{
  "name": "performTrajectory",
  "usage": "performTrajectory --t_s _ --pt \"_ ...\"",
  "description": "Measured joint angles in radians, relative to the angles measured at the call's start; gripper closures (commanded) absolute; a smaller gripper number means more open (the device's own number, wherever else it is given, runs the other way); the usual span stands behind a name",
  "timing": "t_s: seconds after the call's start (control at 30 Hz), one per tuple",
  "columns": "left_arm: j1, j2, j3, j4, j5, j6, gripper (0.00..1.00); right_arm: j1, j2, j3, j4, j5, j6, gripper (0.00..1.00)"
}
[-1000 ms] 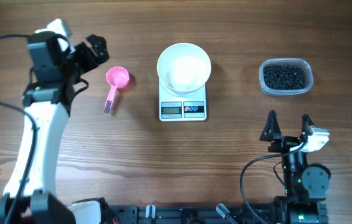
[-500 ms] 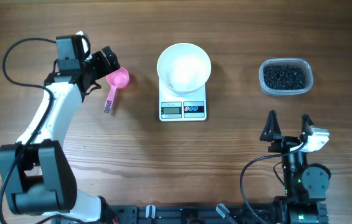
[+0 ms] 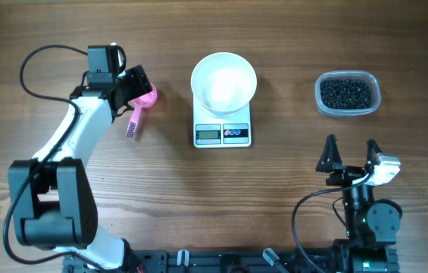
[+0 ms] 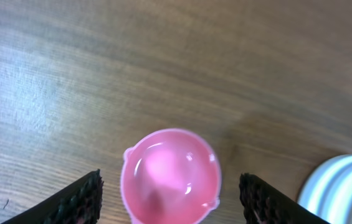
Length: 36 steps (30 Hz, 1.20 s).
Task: Scoop item into bowl and weigh 150g on scale
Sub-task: 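Lift the pink scoop with the left gripper off the table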
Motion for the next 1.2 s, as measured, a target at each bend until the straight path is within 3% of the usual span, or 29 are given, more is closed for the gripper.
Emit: performTrajectory --t_s 0.67,0.9,0.97,1.1,1.2 --pt "0.030 0.103 0.000 0.018 -0.020 0.000 0.33 0.000 0.000 0.000 0.000 0.000 0.000 0.00" --pt "0.043 0.134 0.000 0.046 -0.016 -0.002 0.45 0.000 0.000 0.000 0.000 0.000 0.000 0.00" --pt "0.042 0.156 0.000 0.051 -0.007 -0.001 0.53 0.000 0.000 0.000 0.000 0.000 0.000 0.00" --pt "0.042 0.183 0.000 0.059 0.014 -0.006 0.82 0.000 0.000 0.000 0.000 0.000 0.000 0.00" --pt "0.042 0.185 0.000 0.059 0.022 -0.023 0.96 0.000 0.000 0.000 0.000 0.000 0.000 0.00"
